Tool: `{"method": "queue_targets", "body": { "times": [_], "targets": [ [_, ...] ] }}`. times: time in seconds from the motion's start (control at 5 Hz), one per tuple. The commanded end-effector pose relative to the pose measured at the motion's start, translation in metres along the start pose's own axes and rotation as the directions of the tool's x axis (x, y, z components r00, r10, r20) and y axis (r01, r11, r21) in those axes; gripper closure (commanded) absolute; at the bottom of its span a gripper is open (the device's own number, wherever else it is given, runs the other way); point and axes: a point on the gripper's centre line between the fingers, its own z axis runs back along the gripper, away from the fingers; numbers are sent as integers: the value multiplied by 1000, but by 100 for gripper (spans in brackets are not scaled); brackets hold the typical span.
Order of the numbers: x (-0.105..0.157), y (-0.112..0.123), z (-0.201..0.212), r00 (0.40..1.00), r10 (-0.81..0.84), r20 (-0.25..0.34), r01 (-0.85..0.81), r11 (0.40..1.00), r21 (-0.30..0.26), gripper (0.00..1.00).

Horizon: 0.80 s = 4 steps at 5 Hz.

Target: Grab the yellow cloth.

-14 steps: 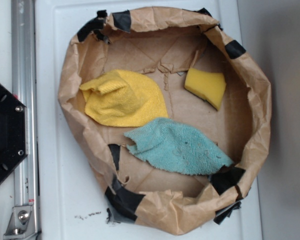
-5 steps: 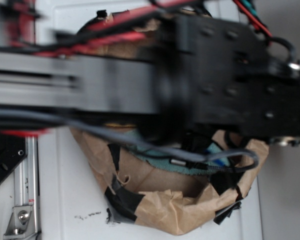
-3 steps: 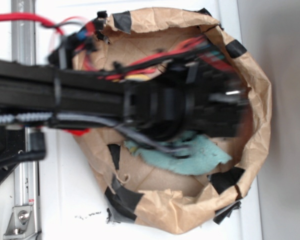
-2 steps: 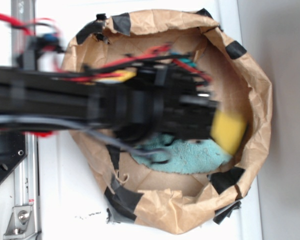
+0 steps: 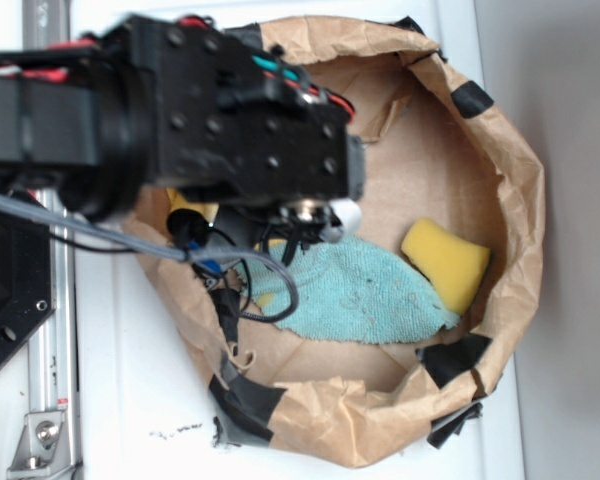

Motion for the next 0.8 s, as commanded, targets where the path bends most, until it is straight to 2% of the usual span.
{"method": "queue_targets", "body": {
  "times": [0.0, 0.2, 0.4, 0.6],
  "targets": [
    [-3, -16, 6, 998, 36, 58, -38, 999, 28, 0],
    [1, -16, -11, 998, 49, 37, -50, 999, 12, 0],
    [9, -14, -33, 996, 62, 57, -63, 998, 15, 0],
    [7, -13, -38, 992, 90, 83, -95, 994, 55, 100]
  ]
}}
